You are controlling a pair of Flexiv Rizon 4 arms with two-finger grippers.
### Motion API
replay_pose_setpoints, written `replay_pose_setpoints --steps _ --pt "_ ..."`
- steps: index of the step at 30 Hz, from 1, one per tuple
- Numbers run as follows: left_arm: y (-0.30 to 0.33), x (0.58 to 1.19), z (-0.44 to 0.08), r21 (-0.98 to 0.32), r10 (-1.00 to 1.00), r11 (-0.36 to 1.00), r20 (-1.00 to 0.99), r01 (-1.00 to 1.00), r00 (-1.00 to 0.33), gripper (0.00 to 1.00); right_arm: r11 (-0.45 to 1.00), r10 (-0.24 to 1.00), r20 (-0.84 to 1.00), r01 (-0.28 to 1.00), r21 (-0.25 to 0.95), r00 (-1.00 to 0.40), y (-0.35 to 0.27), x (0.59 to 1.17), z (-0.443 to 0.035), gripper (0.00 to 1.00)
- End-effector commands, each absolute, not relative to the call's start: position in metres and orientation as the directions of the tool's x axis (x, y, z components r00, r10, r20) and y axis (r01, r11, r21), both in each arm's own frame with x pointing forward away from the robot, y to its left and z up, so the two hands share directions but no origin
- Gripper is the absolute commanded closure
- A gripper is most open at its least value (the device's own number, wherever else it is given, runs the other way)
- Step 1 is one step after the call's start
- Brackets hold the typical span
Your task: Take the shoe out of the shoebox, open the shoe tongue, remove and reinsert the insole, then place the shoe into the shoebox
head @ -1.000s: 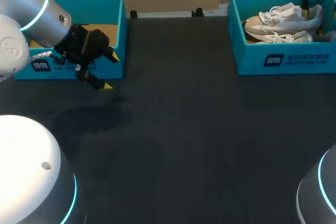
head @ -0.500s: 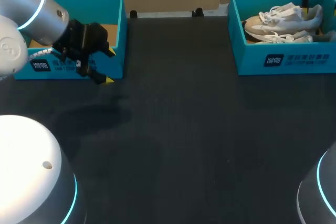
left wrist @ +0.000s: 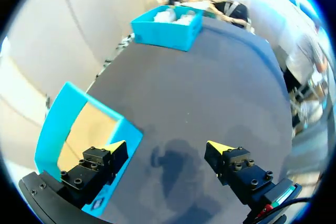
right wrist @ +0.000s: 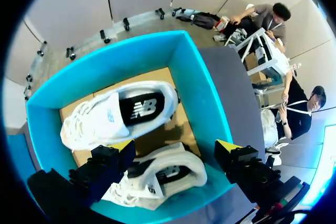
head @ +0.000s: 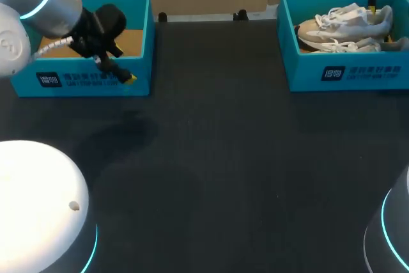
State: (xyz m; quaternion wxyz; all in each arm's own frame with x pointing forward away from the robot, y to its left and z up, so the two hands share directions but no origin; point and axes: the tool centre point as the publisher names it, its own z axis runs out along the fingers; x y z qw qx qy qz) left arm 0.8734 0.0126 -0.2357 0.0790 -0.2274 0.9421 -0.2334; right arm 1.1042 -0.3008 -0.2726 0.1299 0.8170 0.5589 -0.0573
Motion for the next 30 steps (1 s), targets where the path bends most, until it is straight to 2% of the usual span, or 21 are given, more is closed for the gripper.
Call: replay_pose_setpoints --steps 1,7,14,21,30 --pt "0.012 0.882 -0.227 -0.391 -0.677 0.672 0.019 -0.629 -0.735 0.00 -0.336 0.901 -0.229 0.927 0.168 0.369 -0.295 1.070 -0.252 0.00" --pt "0.020 0.893 -0.225 -0.339 -0.817 0.528 0.048 -0.779 -0.575 0.00 -0.327 0.913 -0.210 0.936 0.132 0.349 -0.281 1.044 -0.243 0.00" --pt "0.029 0.903 -0.229 -0.310 -0.899 0.395 0.064 -0.865 -0.433 0.00 -0.260 0.943 -0.182 0.958 0.120 0.279 -0.252 1.013 -0.235 0.00" --pt "0.037 0.914 -0.231 -0.285 -0.958 0.231 0.099 -0.930 -0.268 0.00 -0.214 0.955 -0.181 0.970 0.118 0.233 -0.231 0.980 -0.224 0.00" --pt "0.043 0.921 -0.227 -0.216 -0.987 0.092 0.109 -0.972 -0.118 0.00 -0.154 0.971 -0.169 0.984 0.088 0.167 -0.203 0.941 -0.213 0.00"
